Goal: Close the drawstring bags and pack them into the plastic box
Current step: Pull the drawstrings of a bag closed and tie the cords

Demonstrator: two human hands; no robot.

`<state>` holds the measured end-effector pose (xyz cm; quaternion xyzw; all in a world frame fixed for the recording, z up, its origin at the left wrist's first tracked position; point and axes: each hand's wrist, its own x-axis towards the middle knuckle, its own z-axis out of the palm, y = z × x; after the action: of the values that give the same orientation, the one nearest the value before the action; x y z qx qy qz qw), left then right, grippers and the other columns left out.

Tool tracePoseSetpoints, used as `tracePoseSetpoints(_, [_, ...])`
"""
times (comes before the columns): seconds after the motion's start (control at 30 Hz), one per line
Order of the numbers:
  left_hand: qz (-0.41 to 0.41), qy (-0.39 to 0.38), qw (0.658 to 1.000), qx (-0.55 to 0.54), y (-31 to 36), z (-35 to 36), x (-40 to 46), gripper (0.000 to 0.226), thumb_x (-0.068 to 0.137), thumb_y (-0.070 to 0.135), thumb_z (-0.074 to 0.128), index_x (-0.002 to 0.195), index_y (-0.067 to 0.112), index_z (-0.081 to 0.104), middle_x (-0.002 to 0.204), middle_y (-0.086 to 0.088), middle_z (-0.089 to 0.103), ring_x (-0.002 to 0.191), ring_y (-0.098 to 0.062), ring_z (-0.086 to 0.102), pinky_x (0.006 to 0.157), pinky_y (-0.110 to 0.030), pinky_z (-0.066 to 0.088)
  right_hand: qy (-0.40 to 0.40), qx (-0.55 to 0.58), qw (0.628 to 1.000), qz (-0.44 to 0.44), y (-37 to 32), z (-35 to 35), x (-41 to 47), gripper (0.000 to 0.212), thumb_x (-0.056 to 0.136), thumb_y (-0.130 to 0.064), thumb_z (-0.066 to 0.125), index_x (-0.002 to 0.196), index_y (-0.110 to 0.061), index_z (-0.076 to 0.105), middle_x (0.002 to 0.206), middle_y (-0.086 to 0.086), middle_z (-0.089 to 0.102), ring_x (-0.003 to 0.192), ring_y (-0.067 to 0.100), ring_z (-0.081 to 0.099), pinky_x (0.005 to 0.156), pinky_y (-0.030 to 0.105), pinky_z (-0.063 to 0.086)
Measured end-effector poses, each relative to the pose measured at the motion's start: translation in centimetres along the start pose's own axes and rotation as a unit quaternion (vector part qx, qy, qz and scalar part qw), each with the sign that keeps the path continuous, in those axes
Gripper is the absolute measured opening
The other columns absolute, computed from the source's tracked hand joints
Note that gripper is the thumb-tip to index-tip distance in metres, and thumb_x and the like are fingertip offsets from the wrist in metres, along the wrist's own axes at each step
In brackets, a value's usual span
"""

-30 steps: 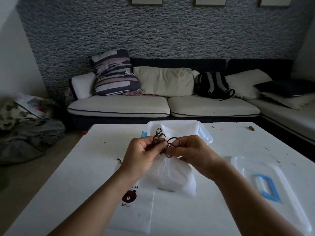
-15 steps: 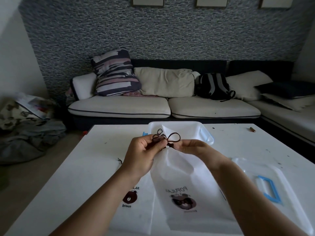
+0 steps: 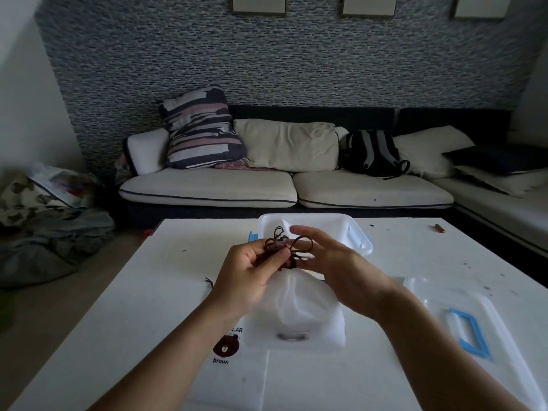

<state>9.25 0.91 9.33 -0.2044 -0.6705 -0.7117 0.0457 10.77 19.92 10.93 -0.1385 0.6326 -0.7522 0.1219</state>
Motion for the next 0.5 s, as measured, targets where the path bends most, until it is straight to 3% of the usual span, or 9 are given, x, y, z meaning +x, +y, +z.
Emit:
tracePoseSetpoints(0.1, [-0.008,0.003,1.000,-0.007,-0.04,-0.13,0.14,0.012,0.091,0.013,0.066,0.092,0.006,0.076,0.089,-0.008,0.077,0.086,-0.014,0.070,0.086,-0.022,0.053,-0.035,-0.007,0.999,-0.008,0.51,0.24,0.03,0.046,0.086,0.007,0.062,0.131,-0.002,0.059,0.132,0.022,0.061,0.123,0.029,0.060,0.108,0.044,0.044])
tracePoseSetpoints(0.17, [-0.013,0.005,1.000,-0.008,-0.11,-0.29,0.22,0.013,0.089,0.015,0.068,0.093,0.005,0.076,0.092,-0.010,0.077,0.090,-0.017,0.071,0.091,-0.027,0.053,-0.012,0.003,1.000,0.002,0.68,0.21,0.10,0.033,0.088,0.001,0.065,0.121,0.005,0.065,0.121,0.019,0.068,0.114,0.025,0.065,0.099,0.034,0.053])
tracePoseSetpoints(0.27, [-0.013,0.001,1.000,0.002,-0.08,-0.26,0.13,0.015,0.089,0.012,0.068,0.096,0.001,0.075,0.093,-0.010,0.078,0.091,-0.018,0.073,0.089,-0.023,0.055,0.017,0.002,1.000,0.019,0.83,-0.03,0.25,0.034,0.085,-0.007,0.067,0.115,0.008,0.067,0.117,0.022,0.069,0.107,0.024,0.067,0.087,0.027,0.055])
tracePoseSetpoints(0.37, [-0.015,-0.001,1.000,0.010,-0.06,-0.20,0.07,0.014,0.090,0.011,0.067,0.097,0.002,0.075,0.092,-0.008,0.078,0.089,-0.015,0.073,0.086,-0.021,0.055,0.016,-0.006,0.999,0.027,0.77,-0.03,0.32,0.040,0.089,-0.009,0.068,0.121,0.014,0.060,0.129,0.036,0.057,0.112,0.032,0.062,0.101,0.039,0.050])
tracePoseSetpoints(0.5, [-0.004,-0.002,0.999,0.041,-0.09,-0.25,0.09,0.013,0.093,0.008,0.065,0.098,0.005,0.077,0.086,0.000,0.078,0.083,-0.007,0.071,0.078,-0.017,0.052,-0.023,-0.003,0.999,0.025,0.16,-0.06,-0.26,0.040,0.092,-0.007,0.063,0.131,-0.001,0.057,0.132,0.035,0.054,0.115,0.036,0.057,0.109,0.054,0.039])
